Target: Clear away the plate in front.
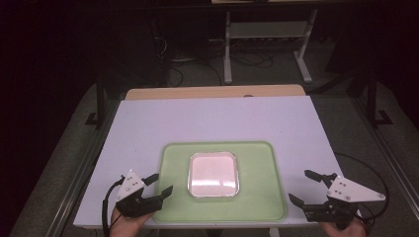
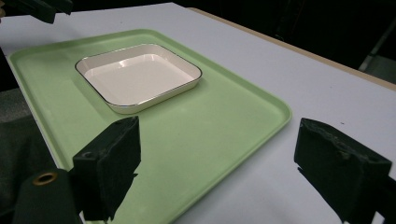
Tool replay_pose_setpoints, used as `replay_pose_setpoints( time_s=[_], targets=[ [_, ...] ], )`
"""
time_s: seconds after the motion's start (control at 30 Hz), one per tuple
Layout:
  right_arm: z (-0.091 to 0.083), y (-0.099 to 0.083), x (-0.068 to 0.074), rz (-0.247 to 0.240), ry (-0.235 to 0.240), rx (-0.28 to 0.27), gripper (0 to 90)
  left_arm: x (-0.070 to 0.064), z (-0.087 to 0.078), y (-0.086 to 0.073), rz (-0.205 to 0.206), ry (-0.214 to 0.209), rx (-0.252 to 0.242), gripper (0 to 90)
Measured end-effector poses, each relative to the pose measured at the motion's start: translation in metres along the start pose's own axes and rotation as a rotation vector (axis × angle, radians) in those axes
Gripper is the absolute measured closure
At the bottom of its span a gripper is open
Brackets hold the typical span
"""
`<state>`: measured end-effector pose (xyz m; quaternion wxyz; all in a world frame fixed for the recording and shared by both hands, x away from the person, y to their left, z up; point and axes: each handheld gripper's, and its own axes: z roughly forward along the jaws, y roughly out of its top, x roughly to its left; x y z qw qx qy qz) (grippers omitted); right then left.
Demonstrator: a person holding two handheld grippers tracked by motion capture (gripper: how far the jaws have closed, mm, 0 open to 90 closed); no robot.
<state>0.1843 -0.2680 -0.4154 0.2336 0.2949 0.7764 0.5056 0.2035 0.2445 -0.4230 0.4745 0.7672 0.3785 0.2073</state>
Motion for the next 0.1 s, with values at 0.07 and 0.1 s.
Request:
replay_pose_setpoints(
  time_s=[0.07,0.1],
  targets=[
    [-0.0012,-0.0002,0.0004,-0.005,0.0,-0.005,13.7,0.0011,-0.0008,0.0012,0.008,0.014,-0.008,33.5],
    [-0.0014,-0.0003,0.0007,-0.007,-0.001,-0.006,13.7,0.0016,-0.0013,0.0019,0.028,0.033,-0.011,33.4]
  ],
)
